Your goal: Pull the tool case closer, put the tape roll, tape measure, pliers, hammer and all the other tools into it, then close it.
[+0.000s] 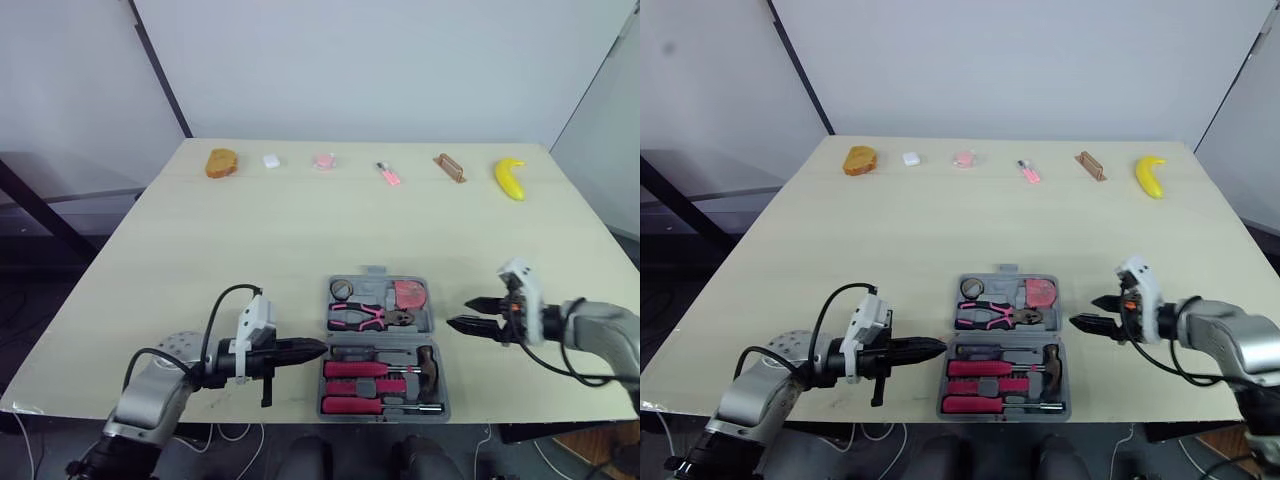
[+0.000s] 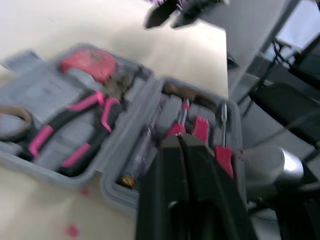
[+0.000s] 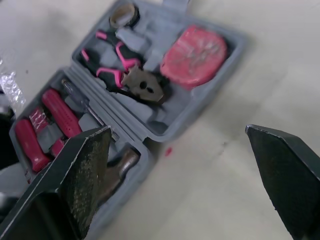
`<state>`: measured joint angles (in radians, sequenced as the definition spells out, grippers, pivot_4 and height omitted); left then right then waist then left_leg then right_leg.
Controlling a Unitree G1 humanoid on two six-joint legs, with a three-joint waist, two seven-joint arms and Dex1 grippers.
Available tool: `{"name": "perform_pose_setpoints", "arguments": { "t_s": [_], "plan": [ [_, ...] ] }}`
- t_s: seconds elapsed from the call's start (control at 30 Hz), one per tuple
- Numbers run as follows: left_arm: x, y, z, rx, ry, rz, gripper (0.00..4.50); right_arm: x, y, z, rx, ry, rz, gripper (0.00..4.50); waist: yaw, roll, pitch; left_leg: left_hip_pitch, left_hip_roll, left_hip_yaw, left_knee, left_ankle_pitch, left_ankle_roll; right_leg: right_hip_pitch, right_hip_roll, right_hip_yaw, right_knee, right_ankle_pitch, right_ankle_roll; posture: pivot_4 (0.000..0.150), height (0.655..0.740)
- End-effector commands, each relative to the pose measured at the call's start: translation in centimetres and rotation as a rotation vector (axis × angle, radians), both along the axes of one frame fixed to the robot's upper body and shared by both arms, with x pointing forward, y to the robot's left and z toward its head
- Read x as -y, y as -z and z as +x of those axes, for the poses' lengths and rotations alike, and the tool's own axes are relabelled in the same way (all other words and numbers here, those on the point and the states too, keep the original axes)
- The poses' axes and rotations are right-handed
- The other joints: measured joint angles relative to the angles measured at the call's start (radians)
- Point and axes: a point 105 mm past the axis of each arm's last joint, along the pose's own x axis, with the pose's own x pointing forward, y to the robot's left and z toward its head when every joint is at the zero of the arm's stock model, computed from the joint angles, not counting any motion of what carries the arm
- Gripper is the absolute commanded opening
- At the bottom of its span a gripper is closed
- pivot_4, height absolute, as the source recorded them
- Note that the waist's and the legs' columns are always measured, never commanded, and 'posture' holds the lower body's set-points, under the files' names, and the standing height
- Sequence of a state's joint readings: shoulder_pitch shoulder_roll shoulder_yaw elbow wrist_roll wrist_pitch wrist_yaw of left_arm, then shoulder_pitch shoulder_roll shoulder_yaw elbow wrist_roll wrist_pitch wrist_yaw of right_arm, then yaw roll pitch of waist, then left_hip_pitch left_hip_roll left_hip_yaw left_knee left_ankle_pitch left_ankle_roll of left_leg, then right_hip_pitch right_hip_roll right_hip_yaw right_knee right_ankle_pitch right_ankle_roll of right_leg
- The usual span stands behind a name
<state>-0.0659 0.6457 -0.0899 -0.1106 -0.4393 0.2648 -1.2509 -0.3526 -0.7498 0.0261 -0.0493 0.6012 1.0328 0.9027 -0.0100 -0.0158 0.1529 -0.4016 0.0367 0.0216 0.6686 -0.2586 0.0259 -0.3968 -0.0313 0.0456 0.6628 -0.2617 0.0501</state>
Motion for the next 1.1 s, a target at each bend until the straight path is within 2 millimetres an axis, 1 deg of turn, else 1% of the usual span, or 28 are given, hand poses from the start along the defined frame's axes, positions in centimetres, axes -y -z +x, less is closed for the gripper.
{"name": "perform_pose_setpoints", "arguments": {
  "t_s": [0.03,0.1,0.23,0.37,0.47,0.53,0.67,0.77,0.9,1.1],
  "plan": [
    [0.9,0.6,0.0,0.043,0.066,0.03,0.02,-1.1,0.1,0.9,-0.062,-0.02,-0.005,4.5,-0.001,0.0,0.0,0.0,0.0,0.0,0.0,0.0,0.0,0.0,0.0,0.0,0.0,0.0,0.0,0.15,0.74],
    [1.1,1.4,-0.2,0.039,0.084,0.042,0.02,-1.3,0.5,1.6,-0.1,-0.007,-0.01,4.5,-0.002,0.0,0.0,0.0,0.0,0.0,0.0,0.0,0.0,0.0,0.0,0.0,0.0,0.0,0.0,0.15,0.74],
    [1.2,2.6,-0.4,0.038,0.102,0.068,0.02,-1.8,0.7,2.3,-0.161,-0.019,0.005,4.5,-0.001,0.0,0.0,-0.001,0.0,0.0,0.0,0.0,0.0,-0.001,0.0,0.0,0.0,0.0,0.0,0.15,0.74],
    [1.1,4.1,-0.5,0.017,0.097,0.092,0.02,-2.8,1.5,2.9,-0.212,-0.054,-0.011,4.5,-0.005,0.001,0.0,-0.001,0.0,0.0,0.0,0.0,0.0,-0.001,0.0,0.0,0.0,0.0,0.0,0.15,0.74],
    [1.2,4.6,-0.6,0.016,0.102,0.109,0.02,-3.4,1.9,3.7,-0.232,-0.047,-0.005,4.5,-0.006,0.001,0.0,-0.001,0.0,0.0,0.0,0.0,0.0,-0.001,0.0,0.0,0.0,0.0,0.0,0.15,0.74],
    [1.1,5.0,-0.5,0.014,0.102,0.12,0.02,-4.1,2.0,3.9,-0.247,-0.067,0.014,4.5,-0.005,0.001,0.0,-0.001,0.0,0.0,0.0,0.0,0.0,-0.001,0.0,0.0,0.0,0.0,0.0,0.15,0.74],
    [0.9,5.7,-0.5,0.01,0.116,0.151,0.02,-5.8,1.6,4.3,-0.254,-0.101,0.075,4.5,-0.008,0.001,0.0,0.0,0.001,0.0,0.0,0.0,0.0,-0.001,0.0,0.0,0.001,0.0,0.0,0.15,0.74],
    [0.5,6.2,-0.6,0.004,0.128,0.176,0.02,-6.6,0.9,4.5,-0.245,-0.11,0.125,4.5,-0.019,0.001,0.0,0.0,0.001,0.001,0.0,0.0,0.0,-0.001,0.001,0.0,0.001,0.0,0.0,0.15,0.74],
    [0.2,6.7,-0.6,0.002,0.134,0.198,0.02,-6.8,0.3,4.3,-0.24,-0.113,0.172,4.5,-0.03,0.001,0.0,0.0,0.001,0.0,-0.001,0.0,0.0,-0.001,0.001,0.0,0.002,0.0,0.0,0.15,0.74],
    [-0.1,7.1,-0.6,0.001,0.141,0.212,0.02,-6.7,-0.7,3.8,-0.231,-0.108,0.27,4.5,-0.03,0.001,0.0,0.0,0.002,-0.001,-0.001,0.0,0.0,-0.001,0.001,0.0,0.002,0.0,0.0,0.15,0.74]
  ]
}}
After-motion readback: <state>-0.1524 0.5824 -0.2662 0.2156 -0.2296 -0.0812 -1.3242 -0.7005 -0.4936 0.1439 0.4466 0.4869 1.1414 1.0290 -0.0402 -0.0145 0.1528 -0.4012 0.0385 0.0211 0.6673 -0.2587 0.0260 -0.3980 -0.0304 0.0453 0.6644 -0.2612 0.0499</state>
